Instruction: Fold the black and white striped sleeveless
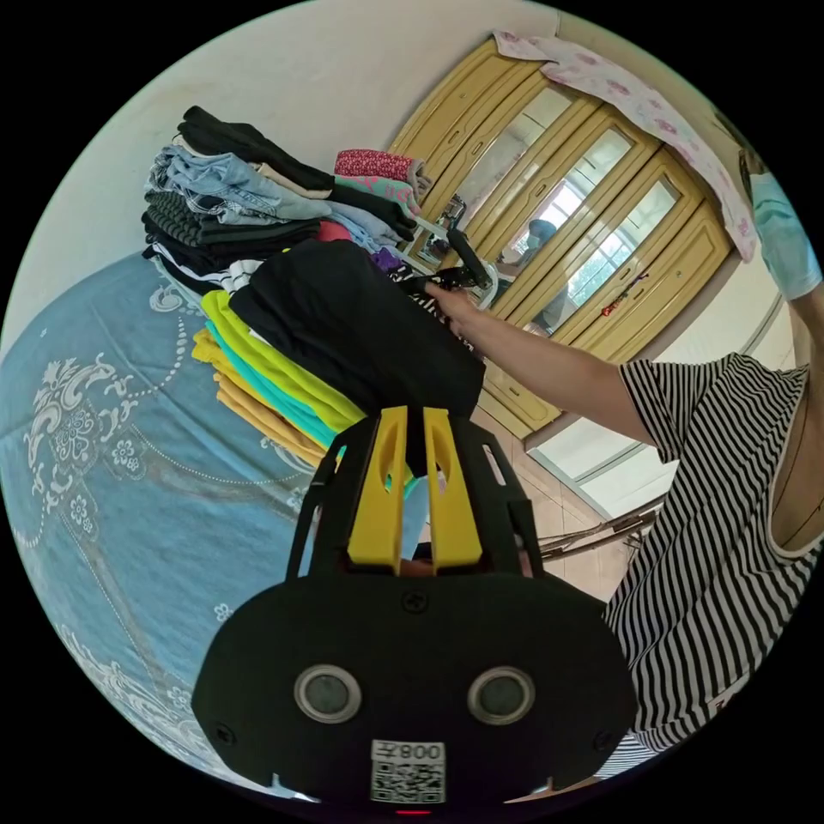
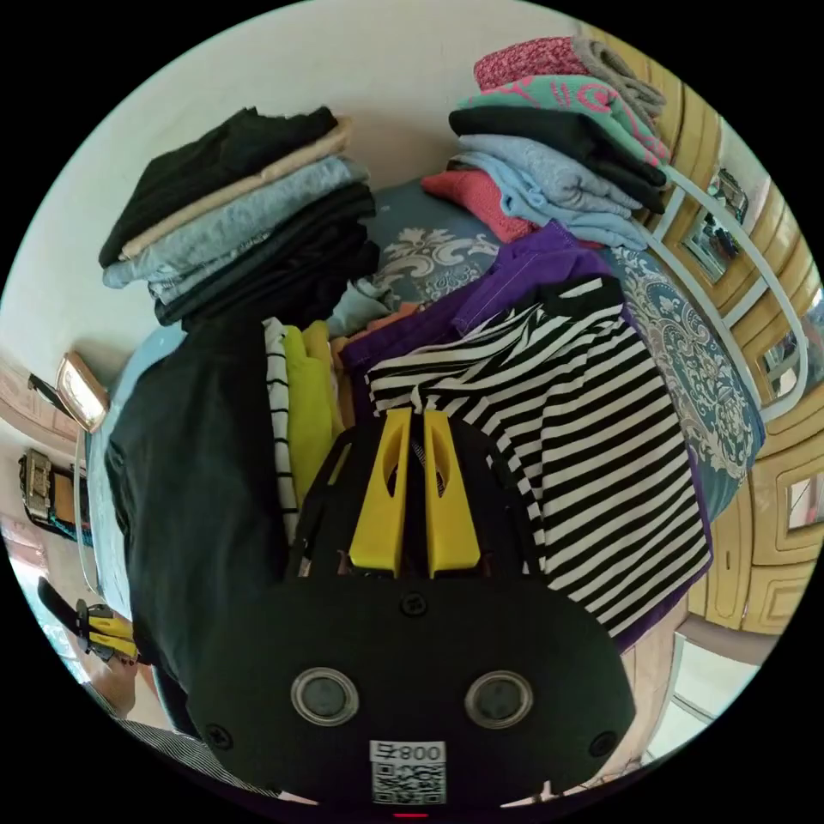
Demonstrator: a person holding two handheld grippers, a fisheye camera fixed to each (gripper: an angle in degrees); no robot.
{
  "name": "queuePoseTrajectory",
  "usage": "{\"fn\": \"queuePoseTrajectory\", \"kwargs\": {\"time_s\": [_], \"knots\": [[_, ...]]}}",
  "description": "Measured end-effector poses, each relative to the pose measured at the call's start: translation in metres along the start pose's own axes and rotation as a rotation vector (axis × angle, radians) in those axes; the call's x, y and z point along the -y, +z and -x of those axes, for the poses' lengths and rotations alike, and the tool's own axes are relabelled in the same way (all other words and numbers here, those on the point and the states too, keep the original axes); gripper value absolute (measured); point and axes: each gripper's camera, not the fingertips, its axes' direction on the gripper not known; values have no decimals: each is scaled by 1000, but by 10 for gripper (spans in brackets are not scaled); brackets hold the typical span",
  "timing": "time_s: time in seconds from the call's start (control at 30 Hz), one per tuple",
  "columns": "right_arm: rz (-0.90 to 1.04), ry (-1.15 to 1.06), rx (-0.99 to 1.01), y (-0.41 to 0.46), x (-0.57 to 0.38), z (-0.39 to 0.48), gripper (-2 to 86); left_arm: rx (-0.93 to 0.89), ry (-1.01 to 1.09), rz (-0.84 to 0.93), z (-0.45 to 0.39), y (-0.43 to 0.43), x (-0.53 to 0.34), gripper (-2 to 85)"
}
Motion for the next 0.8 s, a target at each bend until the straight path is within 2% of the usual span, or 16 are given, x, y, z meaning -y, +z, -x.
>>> {"fn": "queuePoseTrajectory", "kwargs": {"time_s": [0.23,0.4,0.53,0.8], "knots": [[-205,76,205,-95,18,-63,24,-28,-12,-32,-56,-34,28,31],[-386,66,272,-208,44,-93,21,-58,0,-55,-112,-71,54,28],[-468,20,256,-287,71,-89,20,-66,9,-91,-155,-104,70,28],[-657,-179,321,-475,114,-27,20,-21,36,-192,-256,-203,96,27]]}}
